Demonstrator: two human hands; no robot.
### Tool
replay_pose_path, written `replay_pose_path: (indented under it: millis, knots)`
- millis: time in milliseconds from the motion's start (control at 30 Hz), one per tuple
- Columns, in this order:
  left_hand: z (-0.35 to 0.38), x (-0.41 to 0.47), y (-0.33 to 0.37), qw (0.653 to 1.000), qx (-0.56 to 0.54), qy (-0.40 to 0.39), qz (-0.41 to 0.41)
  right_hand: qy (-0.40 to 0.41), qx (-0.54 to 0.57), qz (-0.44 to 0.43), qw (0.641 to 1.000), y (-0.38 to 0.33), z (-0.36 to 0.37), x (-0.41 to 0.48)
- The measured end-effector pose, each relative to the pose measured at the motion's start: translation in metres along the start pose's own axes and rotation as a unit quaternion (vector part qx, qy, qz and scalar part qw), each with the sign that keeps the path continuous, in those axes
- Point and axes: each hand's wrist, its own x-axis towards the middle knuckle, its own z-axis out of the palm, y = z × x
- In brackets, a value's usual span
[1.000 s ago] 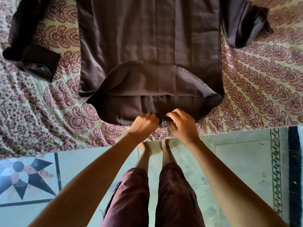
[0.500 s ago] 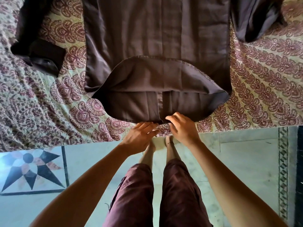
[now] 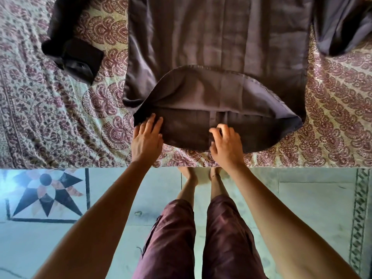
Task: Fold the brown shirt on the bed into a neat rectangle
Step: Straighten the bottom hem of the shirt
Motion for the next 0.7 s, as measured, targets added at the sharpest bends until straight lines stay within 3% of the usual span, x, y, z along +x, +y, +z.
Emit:
replay_pose_path:
  millis: [200, 300, 533, 700]
  knots:
    - [0.02, -0.042, -0.018, 0.984, 0.006, -0.023, -0.174, 0.011, -0.001, -0.01, 1.0, 0.003, 0.003, -0.004]
    - [0.018, -0.042, -0.001, 0.974, -0.024, 0.019, -0.225, 0.005, -0.005, -0.019, 1.0, 0.005, 0.003, -0.004]
    - [0.001, -0.018, 0.031, 0.968, -0.042, 0.104, -0.222, 0.038, 0.017, -0.011, 0.999, 0.016, 0.0, -0.015]
    - [-0.007, 0.008, 0.013, 0.97, -0.066, 0.095, -0.211, 0.203, -0.029, 0.166, 0.964, 0.05, -0.025, -0.008]
